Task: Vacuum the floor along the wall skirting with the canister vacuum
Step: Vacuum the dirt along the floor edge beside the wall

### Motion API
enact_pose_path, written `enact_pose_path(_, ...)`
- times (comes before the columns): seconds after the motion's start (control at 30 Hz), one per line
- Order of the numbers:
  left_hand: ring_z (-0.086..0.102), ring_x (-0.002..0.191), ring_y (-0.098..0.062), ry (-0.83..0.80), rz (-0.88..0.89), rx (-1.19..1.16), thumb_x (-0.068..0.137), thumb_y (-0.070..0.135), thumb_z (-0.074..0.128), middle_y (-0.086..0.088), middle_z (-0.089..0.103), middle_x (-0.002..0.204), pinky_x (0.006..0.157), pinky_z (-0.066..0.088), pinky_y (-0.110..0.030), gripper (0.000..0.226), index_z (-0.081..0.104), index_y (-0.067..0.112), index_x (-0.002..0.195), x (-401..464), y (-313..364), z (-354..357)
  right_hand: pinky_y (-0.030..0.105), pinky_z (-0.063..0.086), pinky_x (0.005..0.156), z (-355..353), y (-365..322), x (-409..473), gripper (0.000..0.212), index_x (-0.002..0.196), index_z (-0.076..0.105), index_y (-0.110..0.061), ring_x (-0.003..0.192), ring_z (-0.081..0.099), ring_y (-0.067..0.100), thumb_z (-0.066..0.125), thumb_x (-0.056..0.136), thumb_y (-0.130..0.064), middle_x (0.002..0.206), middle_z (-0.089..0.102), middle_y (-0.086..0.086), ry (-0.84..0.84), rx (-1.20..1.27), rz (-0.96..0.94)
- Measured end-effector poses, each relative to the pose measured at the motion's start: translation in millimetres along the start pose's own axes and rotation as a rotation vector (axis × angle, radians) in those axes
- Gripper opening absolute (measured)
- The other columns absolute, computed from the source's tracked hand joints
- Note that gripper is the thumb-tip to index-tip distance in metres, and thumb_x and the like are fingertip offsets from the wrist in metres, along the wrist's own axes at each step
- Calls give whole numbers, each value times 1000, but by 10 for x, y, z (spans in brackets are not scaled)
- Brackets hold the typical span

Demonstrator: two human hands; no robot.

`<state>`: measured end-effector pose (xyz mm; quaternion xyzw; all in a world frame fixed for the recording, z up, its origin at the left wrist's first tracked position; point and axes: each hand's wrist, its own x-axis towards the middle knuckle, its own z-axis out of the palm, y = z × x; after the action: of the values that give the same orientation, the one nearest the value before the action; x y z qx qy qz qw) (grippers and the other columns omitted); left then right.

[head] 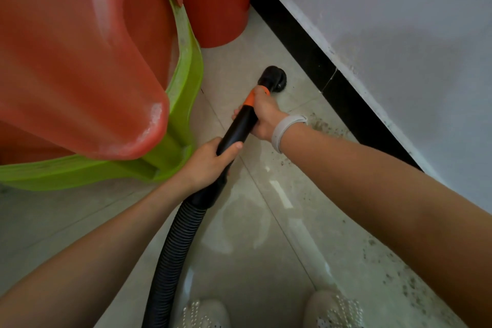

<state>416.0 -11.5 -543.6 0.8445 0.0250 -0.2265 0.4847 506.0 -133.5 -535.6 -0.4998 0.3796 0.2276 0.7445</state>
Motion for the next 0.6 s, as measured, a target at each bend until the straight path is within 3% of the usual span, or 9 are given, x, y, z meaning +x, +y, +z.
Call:
enact_pose_path(0.17,60,56,-17,-128,23,28,92,40,53,0,61,63,60,50,-32,30,50,15,76,-69,-2,121,32,51,51,-309,122,-27,34,108,44,-6,54,55,22,41,99,-38,73,50,11,96,78,26)
enact_pose_path(0.33,59,53,-9,-255,21,-3,92,41,52,3,61,60,54,47,-20,32,51,14,75,-122,-3,125,33,50,53,-465,222,-53,33,84,42,-9,55,56,24,39,99,-38,69,50,10,199,117,39)
enact_pose_path(0.6,63,58,-19,37,42,52,91,43,52,-2,65,63,59,49,-29,32,52,15,76,47,44,58,34,49,52,-92,-35,15,33,89,45,-4,53,52,21,43,99,-36,68,48,10,52,102,-35)
